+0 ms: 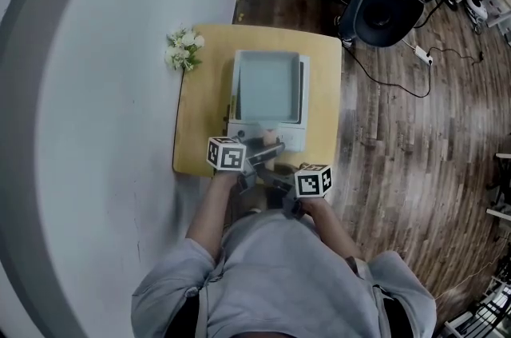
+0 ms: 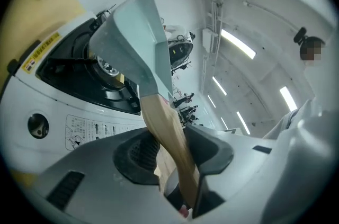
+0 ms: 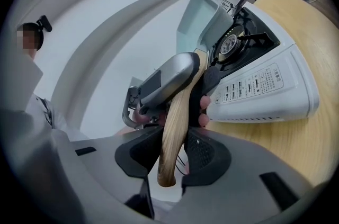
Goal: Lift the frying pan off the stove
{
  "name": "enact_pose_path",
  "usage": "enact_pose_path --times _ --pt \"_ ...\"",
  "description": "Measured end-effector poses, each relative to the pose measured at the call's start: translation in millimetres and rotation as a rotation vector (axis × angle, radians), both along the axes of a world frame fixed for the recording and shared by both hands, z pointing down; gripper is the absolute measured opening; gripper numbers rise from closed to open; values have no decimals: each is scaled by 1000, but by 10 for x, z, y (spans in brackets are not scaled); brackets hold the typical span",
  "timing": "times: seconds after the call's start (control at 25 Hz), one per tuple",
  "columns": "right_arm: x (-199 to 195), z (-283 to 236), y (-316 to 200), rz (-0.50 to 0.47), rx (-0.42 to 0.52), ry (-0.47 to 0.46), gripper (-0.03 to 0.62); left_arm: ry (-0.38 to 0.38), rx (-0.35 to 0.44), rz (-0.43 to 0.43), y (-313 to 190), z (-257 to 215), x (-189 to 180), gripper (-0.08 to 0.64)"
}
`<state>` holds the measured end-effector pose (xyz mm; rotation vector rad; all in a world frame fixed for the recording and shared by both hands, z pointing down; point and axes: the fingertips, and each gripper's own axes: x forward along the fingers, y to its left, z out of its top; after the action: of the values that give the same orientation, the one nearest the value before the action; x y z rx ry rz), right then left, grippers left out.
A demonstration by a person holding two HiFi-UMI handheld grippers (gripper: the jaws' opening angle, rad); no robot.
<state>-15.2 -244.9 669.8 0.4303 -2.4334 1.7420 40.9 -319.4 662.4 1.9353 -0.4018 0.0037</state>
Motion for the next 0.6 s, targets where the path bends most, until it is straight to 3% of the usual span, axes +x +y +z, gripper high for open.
enact_pose_path --times 0.6 --pt "-123 -297 760 0 164 -25 112 -20 147 48 793 -406 -102 147"
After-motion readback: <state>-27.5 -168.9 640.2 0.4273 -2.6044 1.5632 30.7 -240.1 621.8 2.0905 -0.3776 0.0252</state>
